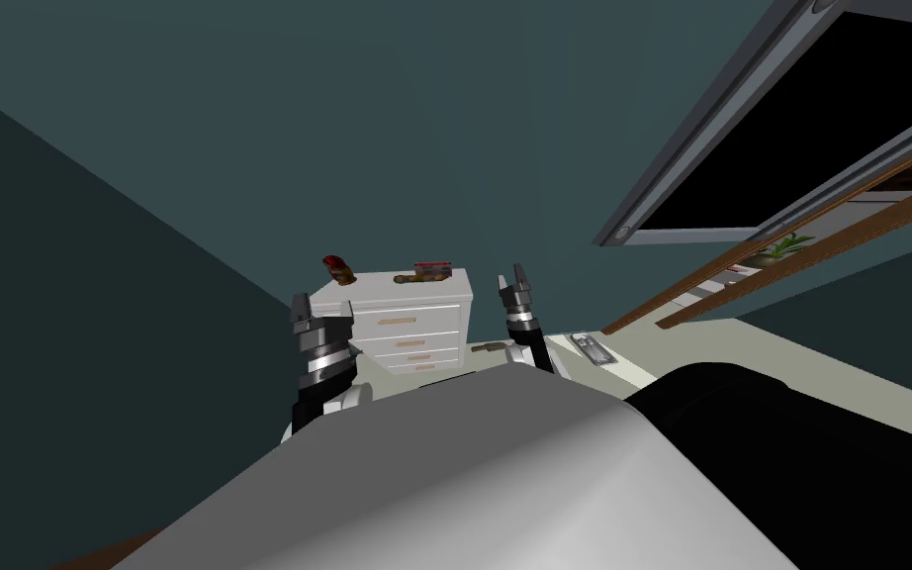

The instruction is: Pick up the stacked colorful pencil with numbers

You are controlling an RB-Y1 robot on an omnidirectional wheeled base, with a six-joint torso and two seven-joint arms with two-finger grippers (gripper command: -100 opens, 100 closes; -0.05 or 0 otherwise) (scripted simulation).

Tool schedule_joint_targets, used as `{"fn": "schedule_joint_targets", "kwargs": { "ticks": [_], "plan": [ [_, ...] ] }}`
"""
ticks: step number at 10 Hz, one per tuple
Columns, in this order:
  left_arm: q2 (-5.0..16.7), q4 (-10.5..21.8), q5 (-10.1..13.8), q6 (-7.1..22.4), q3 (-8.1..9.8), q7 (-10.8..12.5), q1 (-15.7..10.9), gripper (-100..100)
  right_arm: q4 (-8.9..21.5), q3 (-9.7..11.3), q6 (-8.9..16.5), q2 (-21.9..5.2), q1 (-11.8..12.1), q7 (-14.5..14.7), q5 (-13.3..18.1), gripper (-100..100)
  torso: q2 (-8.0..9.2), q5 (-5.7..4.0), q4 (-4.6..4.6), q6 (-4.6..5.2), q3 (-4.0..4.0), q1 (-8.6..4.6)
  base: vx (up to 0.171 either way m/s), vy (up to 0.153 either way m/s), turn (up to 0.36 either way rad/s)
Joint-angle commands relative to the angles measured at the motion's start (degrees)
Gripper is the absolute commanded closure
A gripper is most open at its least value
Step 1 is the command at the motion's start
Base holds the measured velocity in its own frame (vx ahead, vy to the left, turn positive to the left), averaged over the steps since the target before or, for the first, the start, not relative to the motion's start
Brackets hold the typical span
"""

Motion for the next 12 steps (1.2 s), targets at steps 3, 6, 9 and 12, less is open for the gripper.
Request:
{"fn": "schedule_joint_targets", "kwargs": {
  "ticks": [3,6,9,12],
  "plan": [
    [5.8,0.6,0.0,4.6,0.15,-0.4,-3.2,-100,0.0,0.0,0.0,0.0,0.0,0.0,0.0,0,0.05,-0.03,0.01,0.0,0.03,-0.13,-0.019,-0.041,0.026],
    [8.7,1.3,0.1,9.4,0.31,-0.7,-6.6,-100,0.0,0.0,0.0,0.0,0.0,0.0,0.0,0,0.09,-0.07,0.02,0.01,0.05,-0.3,-0.026,-0.07,0.035],
    [11.1,2.3,0.2,14.2,0.51,-1.2,-10.9,-100,0.0,0.0,0.0,0.0,0.0,0.0,0.0,0,0.05,-0.03,0.01,0.0,0.03,-0.14,-0.018,-0.042,0.028],
    [12.1,2.9,0.3,18.6,0.63,-1.4,-13.4,-100,0.0,0.0,0.0,0.0,0.0,0.0,0.0,0,0.06,-0.05,0.01,0.01,0.03,-0.21,-0.019,-0.052,0.025]
  ]
}}
